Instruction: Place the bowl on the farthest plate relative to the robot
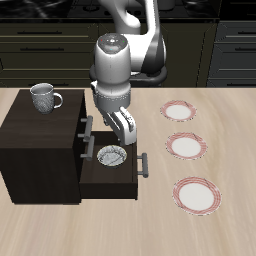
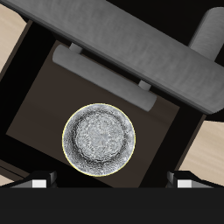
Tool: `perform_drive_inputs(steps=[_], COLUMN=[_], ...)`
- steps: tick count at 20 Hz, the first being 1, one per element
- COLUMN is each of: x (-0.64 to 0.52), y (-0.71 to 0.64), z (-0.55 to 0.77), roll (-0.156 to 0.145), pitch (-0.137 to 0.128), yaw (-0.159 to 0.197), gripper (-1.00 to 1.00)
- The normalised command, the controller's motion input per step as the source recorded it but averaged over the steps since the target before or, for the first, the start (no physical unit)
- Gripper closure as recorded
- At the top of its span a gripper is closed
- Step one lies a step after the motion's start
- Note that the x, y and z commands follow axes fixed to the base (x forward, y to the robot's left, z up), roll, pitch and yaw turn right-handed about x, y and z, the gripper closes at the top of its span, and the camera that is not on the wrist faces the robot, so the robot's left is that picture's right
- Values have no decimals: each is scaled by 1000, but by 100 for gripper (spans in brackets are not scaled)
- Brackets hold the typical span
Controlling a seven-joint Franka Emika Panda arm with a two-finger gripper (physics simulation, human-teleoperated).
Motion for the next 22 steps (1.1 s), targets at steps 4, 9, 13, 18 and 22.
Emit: perform_drive_inputs(steps=[4,9,13,18,22], x=[73,-13,-38,-44,-78], y=[-41,-80,-197,-161,-174], z=[-292,-385,-351,-515,-604], roll=[1,2,-16,-6,15], pitch=[30,35,41,74,84], yaw=[1,-44,-51,-69,-92], gripper=[-100,-100,-100,-100,-100])
